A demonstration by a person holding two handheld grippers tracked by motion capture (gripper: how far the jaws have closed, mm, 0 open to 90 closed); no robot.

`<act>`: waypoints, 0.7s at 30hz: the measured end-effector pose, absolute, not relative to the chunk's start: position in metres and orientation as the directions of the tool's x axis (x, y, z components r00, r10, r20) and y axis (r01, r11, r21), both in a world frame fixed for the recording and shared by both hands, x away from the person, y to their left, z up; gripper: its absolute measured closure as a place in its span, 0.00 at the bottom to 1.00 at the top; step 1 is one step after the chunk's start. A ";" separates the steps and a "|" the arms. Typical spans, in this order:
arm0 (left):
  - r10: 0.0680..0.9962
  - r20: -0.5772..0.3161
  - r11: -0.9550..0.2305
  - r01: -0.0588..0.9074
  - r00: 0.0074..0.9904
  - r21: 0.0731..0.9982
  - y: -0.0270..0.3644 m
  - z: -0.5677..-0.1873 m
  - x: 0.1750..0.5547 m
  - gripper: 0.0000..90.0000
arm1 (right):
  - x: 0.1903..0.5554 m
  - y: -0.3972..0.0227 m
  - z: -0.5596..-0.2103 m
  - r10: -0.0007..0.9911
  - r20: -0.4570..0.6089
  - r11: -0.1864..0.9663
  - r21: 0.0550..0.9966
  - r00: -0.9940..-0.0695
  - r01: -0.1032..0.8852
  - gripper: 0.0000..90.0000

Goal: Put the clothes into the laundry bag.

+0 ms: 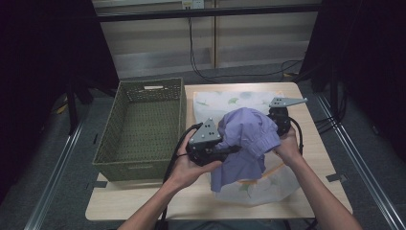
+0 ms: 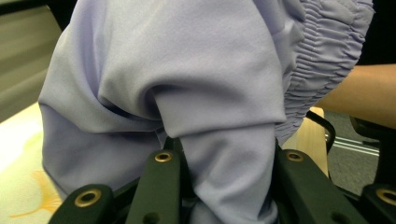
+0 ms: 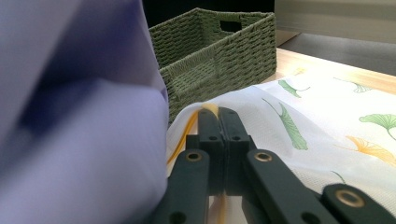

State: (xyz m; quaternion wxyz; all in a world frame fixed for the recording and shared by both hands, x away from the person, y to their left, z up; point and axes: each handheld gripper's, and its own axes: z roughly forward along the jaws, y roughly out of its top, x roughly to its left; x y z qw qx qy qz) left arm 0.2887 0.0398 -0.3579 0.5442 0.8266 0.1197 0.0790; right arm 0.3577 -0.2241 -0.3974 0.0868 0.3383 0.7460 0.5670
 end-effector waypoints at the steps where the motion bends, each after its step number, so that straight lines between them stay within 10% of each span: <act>1: 0.274 -0.006 -0.382 0.115 0.962 0.917 0.037 -0.361 0.289 0.79 | 0.358 -0.224 -0.397 0.602 0.255 0.129 0.904 -0.757 0.407 1.00; 21: 0.255 -0.028 -0.487 0.153 0.967 0.860 0.018 -0.398 0.297 0.79 | 0.357 -0.221 -0.398 0.596 0.243 0.153 0.902 -0.765 0.405 1.00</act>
